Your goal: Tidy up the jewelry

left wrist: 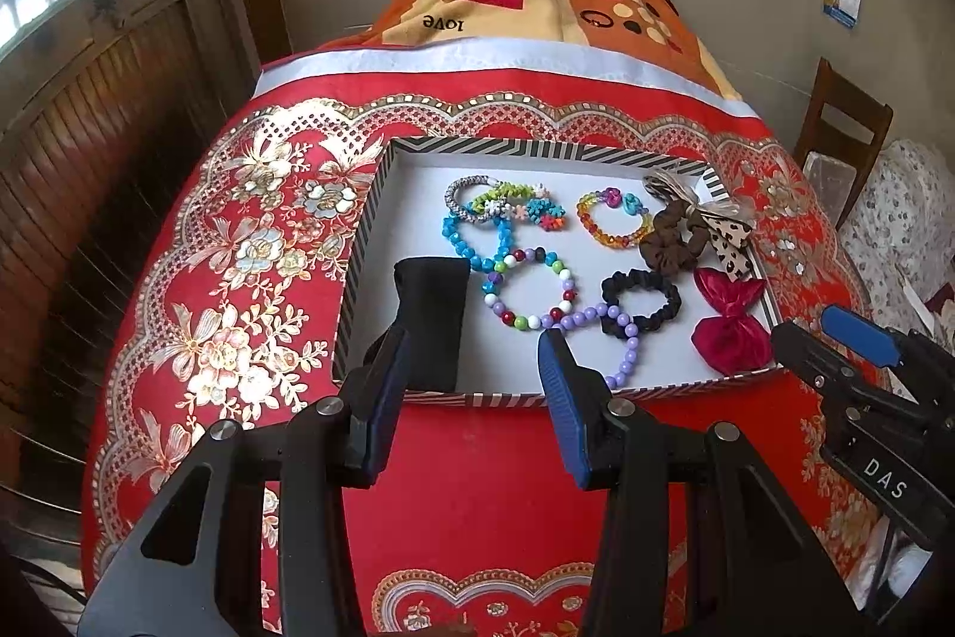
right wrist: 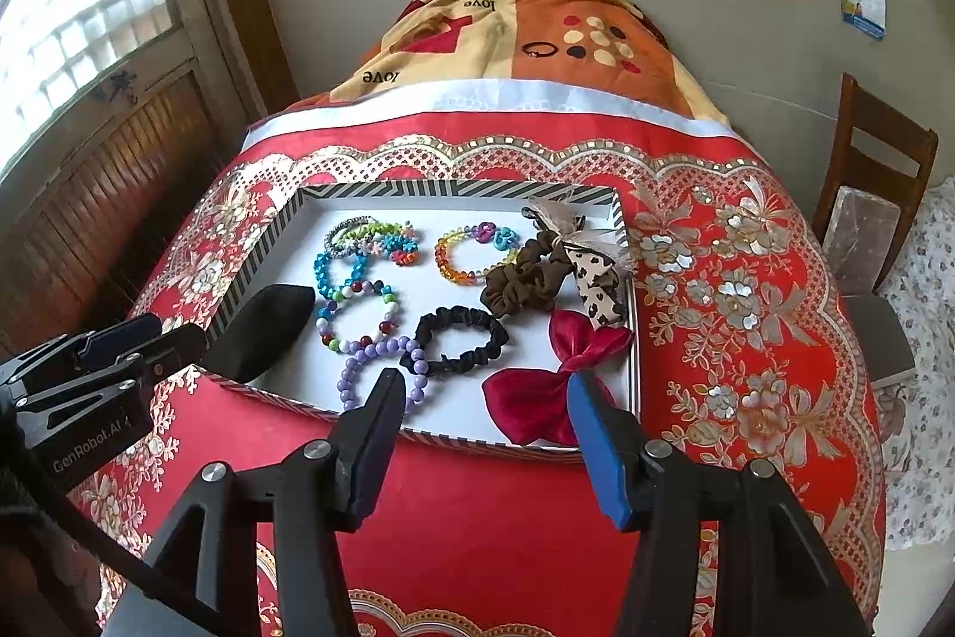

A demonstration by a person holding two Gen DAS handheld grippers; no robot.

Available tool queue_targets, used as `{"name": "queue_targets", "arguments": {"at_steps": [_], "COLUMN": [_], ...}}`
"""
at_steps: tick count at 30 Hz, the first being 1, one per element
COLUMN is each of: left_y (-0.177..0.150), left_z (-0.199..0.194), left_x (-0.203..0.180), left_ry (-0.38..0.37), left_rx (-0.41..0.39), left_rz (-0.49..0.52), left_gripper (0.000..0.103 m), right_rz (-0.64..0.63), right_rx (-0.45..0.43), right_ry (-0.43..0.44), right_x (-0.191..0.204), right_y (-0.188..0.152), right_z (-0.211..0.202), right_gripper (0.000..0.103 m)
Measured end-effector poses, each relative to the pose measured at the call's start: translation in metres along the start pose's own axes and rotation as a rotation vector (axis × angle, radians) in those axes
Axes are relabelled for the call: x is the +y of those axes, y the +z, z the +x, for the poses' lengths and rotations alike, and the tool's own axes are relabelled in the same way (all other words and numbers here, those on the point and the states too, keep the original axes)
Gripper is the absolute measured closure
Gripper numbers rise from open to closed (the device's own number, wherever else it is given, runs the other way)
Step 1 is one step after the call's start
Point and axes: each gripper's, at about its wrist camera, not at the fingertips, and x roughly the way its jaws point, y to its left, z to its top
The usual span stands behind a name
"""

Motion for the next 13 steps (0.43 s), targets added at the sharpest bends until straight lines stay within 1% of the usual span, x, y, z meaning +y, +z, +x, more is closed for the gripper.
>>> {"name": "queue_targets", "arguments": {"at_steps": [13], "left_y": [0.000], "left_z": [0.012], "left_x": [0.000], "left_ry": [-0.013], "left_rx": [0.024], "left_rz": [0.006], "left_gripper": [0.059], "right_rz": [0.004], "right_rx": [0.008], "right_ry": [0.002], "right_x": [-0.008], "right_y": [0.001], "right_z": [0.008], "right_gripper": [0.049]}}
